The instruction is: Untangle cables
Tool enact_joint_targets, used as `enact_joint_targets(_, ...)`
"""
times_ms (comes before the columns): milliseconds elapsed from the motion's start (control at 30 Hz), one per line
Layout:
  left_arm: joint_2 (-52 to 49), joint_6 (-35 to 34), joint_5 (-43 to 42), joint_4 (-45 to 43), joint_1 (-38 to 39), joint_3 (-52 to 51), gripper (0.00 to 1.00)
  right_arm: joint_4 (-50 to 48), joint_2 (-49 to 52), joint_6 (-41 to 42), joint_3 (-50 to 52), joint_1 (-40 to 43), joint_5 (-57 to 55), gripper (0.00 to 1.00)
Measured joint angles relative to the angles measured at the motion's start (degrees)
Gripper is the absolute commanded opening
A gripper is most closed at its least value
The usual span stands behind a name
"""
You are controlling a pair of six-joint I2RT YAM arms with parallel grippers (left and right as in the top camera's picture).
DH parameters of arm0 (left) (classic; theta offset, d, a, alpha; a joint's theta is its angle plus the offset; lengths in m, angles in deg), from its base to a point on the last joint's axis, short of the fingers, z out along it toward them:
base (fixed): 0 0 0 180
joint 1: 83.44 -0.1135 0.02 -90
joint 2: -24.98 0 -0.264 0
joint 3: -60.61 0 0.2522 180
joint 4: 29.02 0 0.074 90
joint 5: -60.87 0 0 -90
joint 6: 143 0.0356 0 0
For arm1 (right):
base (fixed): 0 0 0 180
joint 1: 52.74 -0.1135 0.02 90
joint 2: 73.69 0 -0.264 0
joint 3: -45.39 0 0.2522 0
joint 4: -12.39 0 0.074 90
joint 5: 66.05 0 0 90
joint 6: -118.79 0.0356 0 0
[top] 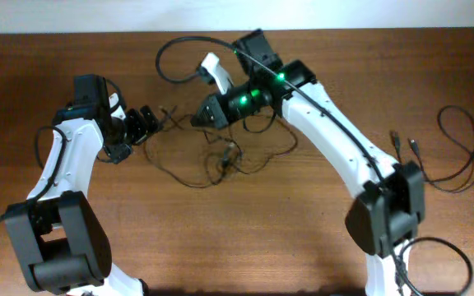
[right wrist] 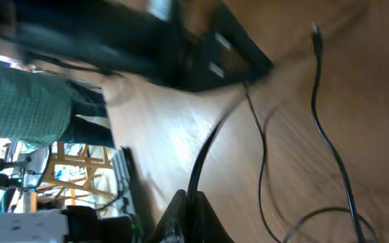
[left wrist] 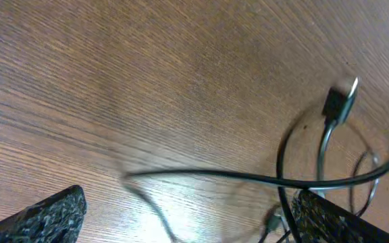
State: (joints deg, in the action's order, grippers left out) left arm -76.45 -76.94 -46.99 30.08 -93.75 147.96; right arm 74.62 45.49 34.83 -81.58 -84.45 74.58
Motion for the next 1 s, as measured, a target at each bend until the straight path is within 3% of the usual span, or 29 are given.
enact_joint_targets(100,0.0,0.2,0.0,0.1,0.0,0.0,0.99,0.1,-6.1,0.0,-2.9,-0.3,-3.9,0.04)
enact_joint_targets(267,0.0,0.4,-0.2,0.2,0.0,0.0,0.99,-0.1,-18.7,0.0,-4.3,-0.3,-28.7,0.04)
enact_joint_targets(467,0.0,0.4,-0.3,0.2,0.0,0.0,0.99,-4.9,-19.5,2.9,-4.3,-0.3,-47.9,0.04)
enact_joint_targets(600,0.0,0.4,-0.4,0.1,0.0,0.0,0.99,-11.3,-19.5,3.4,-7.2,-0.3,-50.9,0.04)
enact_joint_targets(800,0.0,0.4,-0.7,0.0,0.0,0.0,0.99,-16.7,-20.9,-7.7,-16.4,-0.3,-51.3,0.04)
enact_joint_targets(1000,0.0,0.4,-0.6,0.3,0.0,0.0,0.99,-38.9,-21.0,-20.7,-19.1,-0.4,-52.1,0.04)
